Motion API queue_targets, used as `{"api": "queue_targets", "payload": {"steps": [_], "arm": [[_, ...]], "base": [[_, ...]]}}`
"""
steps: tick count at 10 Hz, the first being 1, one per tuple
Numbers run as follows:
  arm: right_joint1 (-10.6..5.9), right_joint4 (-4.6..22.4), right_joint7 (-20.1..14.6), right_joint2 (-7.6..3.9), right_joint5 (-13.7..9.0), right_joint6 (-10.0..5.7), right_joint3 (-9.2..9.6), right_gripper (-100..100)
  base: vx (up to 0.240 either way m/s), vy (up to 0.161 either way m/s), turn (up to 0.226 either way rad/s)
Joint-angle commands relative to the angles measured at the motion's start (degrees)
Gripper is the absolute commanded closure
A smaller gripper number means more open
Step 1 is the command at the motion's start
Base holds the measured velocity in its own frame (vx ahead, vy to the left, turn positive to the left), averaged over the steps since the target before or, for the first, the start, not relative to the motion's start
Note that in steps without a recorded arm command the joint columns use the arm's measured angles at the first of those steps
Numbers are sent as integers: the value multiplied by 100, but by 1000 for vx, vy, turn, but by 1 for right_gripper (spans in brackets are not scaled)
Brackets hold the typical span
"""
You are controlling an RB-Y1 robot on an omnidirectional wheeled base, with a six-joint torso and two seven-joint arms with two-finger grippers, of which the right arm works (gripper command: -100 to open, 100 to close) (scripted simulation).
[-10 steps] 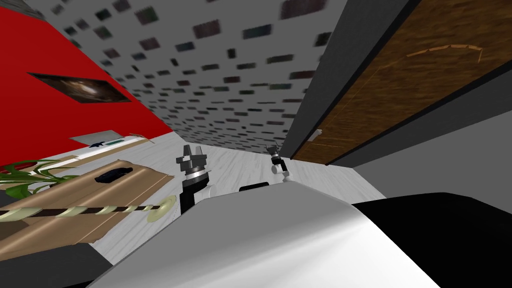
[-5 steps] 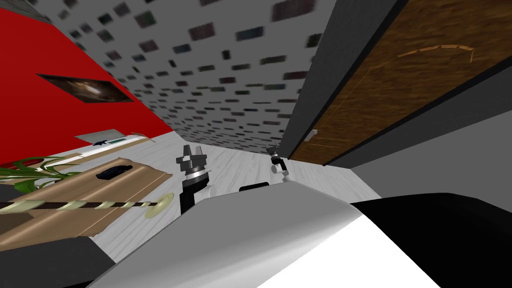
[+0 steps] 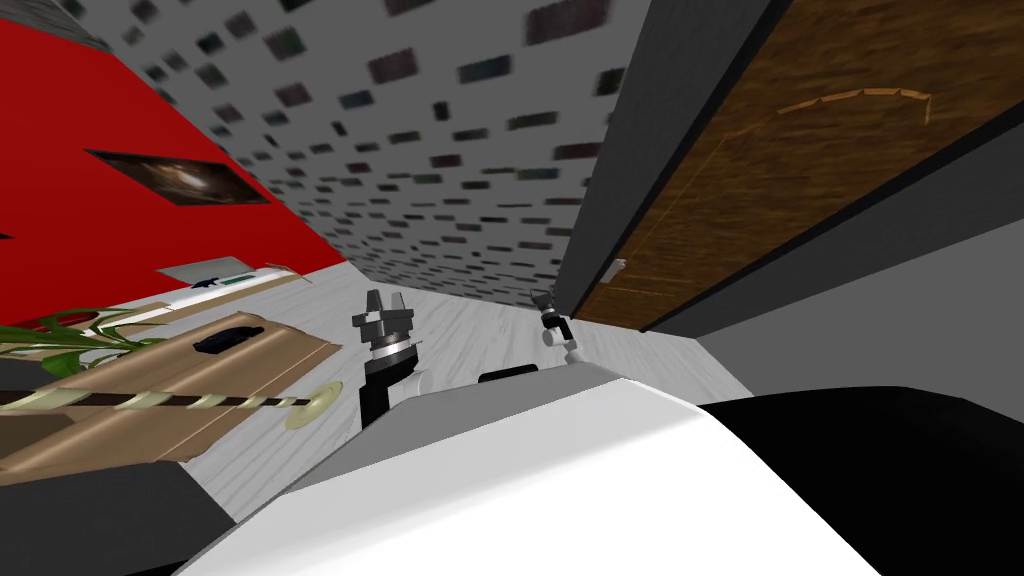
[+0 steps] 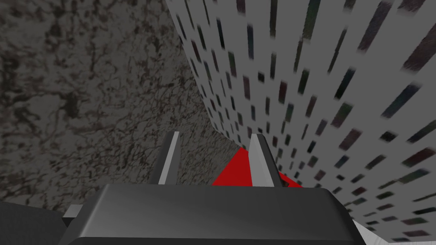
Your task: Pull the door open
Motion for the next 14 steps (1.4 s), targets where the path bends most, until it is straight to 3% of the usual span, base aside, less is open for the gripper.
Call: {"api": "queue_targets", "payload": {"steps": [1,10,14], "arm": [[-57,84,-82,-26,-56,20,18,-100],[-296,482,-463,-146,-340,105,134,-100],[-430,698,-674,-207,-497,151,200,-100]], "base": [[-27,-203,-10],[-48,-184,-21],[-31,-216,-94]]}}
